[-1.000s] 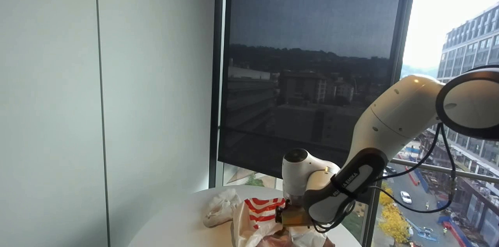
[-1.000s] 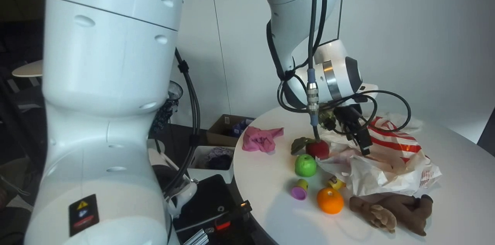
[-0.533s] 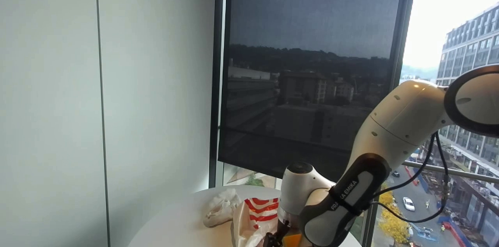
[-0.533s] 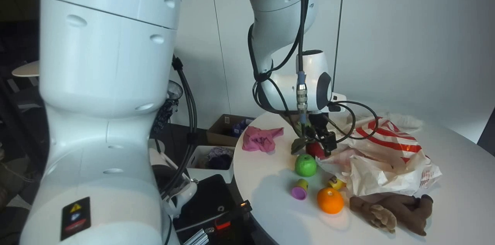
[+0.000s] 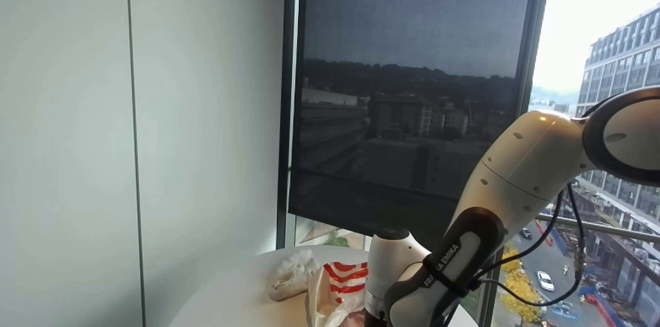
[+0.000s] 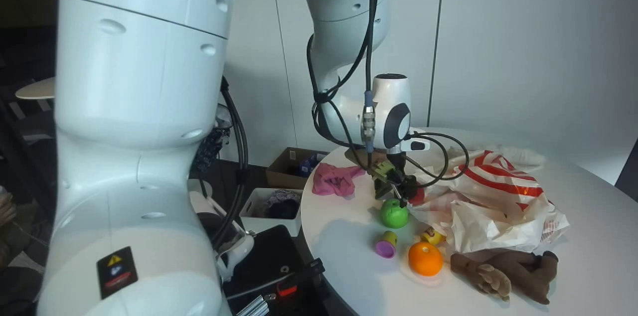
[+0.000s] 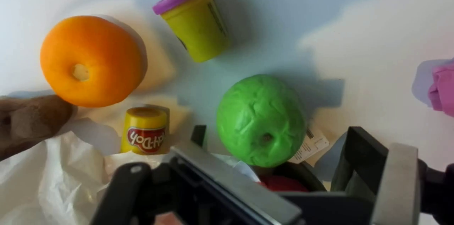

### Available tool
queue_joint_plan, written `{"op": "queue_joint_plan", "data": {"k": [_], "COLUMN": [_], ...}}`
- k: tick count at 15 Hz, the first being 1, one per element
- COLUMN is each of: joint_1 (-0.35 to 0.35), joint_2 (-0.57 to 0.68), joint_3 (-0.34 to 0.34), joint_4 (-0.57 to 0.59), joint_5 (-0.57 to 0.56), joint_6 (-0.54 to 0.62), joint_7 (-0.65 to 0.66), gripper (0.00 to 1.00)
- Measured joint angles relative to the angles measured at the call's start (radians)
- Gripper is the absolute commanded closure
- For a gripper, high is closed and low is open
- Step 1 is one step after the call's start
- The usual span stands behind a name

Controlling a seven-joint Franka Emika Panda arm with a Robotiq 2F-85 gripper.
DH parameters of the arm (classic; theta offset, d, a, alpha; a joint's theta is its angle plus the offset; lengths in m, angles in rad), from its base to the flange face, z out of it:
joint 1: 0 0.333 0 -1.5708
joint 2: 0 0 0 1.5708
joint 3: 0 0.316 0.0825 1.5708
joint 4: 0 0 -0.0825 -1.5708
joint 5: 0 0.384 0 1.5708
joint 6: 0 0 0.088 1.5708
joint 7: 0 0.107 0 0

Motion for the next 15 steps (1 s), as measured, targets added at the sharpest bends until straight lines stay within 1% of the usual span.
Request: {"op": "queue_joint_plan", "data": {"k": [2,4,10,15], "joint_1": [0.044,0.076,0.109,0.140], "joint_2": [0.012,0.029,0.098,0.139], "joint_3": [-0.051,-0.084,-0.111,-0.132], "joint_4": [0.000,0.000,0.009,0.041], "joint_5": [-0.026,-0.038,-0.039,-0.039], "joint_6": [0.005,0.019,0.061,0.077], "joint_7": [-0.011,-0.022,-0.068,-0.093], "gripper": [0.00,0.00,0.00,0.00]}}
